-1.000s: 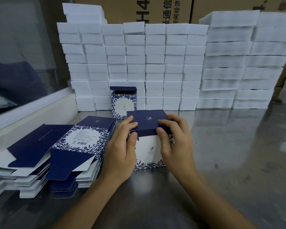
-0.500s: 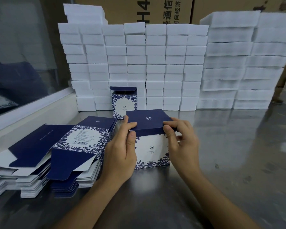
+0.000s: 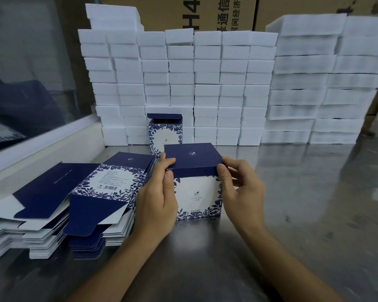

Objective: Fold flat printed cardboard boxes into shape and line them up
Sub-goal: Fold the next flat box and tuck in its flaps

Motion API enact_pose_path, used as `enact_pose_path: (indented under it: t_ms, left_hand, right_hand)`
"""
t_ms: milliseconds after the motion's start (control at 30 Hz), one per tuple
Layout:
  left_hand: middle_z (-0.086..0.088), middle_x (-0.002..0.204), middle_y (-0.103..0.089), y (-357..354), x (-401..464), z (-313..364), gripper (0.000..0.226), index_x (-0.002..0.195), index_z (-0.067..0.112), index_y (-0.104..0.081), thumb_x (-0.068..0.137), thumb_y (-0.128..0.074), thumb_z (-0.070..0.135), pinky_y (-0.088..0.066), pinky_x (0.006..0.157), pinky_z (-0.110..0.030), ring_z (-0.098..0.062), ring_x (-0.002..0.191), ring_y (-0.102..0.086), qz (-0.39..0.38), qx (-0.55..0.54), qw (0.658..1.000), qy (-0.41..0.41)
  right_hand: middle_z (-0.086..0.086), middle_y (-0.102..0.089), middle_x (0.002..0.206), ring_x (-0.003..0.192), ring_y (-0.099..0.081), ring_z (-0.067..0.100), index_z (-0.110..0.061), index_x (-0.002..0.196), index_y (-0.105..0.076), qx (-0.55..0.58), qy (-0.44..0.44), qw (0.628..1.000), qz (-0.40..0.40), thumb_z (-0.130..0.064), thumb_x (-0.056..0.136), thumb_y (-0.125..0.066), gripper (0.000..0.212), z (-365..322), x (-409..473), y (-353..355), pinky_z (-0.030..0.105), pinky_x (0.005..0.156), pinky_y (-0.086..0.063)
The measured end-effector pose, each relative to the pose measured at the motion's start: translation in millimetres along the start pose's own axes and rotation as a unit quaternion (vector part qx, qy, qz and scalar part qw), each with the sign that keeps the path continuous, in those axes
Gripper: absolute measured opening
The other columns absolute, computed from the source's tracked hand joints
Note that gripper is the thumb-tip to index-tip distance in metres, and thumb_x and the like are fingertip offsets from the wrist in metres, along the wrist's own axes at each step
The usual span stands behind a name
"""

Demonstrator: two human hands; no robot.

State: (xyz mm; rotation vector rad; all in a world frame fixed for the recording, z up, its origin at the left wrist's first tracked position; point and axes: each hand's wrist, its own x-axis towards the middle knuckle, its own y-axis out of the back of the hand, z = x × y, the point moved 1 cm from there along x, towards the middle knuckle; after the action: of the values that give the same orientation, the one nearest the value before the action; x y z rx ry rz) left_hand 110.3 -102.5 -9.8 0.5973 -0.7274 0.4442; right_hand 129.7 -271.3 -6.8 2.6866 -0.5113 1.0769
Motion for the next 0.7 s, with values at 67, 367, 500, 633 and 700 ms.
enact_pose_path:
  t_ms: [67,367,500,633,700]
  left_hand:
    - [-0.002,0.142,-0.055,0.6,0.6,0.7,0.045,0.128,0.022,-0.056,0.098,-0.029,0.041,-0.037,0.058,-0.011,-0.042,0.087,-0.064,0.004,-0.002,1.000,-0.003]
    - [0.004,0.151,-0.039,-7.3,-5.5,8.5,0.039,0.140,0.026,-0.051,0.102,-0.046,0.017,-0.045,0.096,-0.022,-0.016,0.128,-0.054,-0.029,0.001,0.999,-0.038]
    - [0.008,0.152,-0.042,-15.3,-8.3,8.5,0.049,0.148,0.032,-0.038,0.102,-0.046,0.017,-0.045,0.104,-0.029,-0.005,0.133,-0.048,-0.073,-0.056,0.995,-0.040]
    - [0.032,0.147,-0.037,-13.3,-9.1,-4.4,0.068,0.149,0.054,-0.015,0.101,-0.048,0.021,-0.044,0.099,-0.021,0.006,0.124,-0.050,-0.131,-0.056,0.989,-0.036]
    - [0.030,0.145,-0.040,-15.9,-8.7,-13.7,0.073,0.149,0.056,-0.009,0.099,-0.050,0.023,-0.049,0.099,-0.033,-0.007,0.120,-0.056,-0.167,-0.041,0.985,0.001]
  right_hand:
    - [-0.020,-0.071,0.098,0.090,-0.068,0.003,-0.034,0.105,-0.064,-0.014,-0.006,1.000,-0.005,-0.017,0.097,-0.063,0.019,0.5,-0.7,-0.6,0.013,0.068,-0.051]
    - [0.013,-0.044,0.147,0.127,-0.052,0.031,-0.020,0.135,-0.061,-0.270,0.070,0.960,-0.015,-0.020,0.095,-0.067,0.041,-5.0,-6.2,-6.7,0.049,0.093,-0.050]
    - [0.005,-0.061,0.137,0.133,-0.052,0.027,-0.020,0.129,-0.066,-0.363,0.212,0.907,-0.021,-0.027,0.093,-0.063,0.038,-14.4,-11.4,-17.5,0.051,0.102,-0.038]
    - [-0.001,-0.062,0.136,0.135,-0.051,0.019,-0.020,0.134,-0.063,-0.345,0.182,0.920,-0.039,-0.030,0.098,-0.052,0.040,-12.1,-7.6,-22.1,0.048,0.104,-0.035]
    - [0.000,-0.063,0.136,0.133,-0.053,0.022,-0.018,0.133,-0.064,-0.357,0.191,0.914,-0.035,-0.014,0.094,-0.059,0.039,-3.5,-0.1,-21.7,0.048,0.099,-0.037]
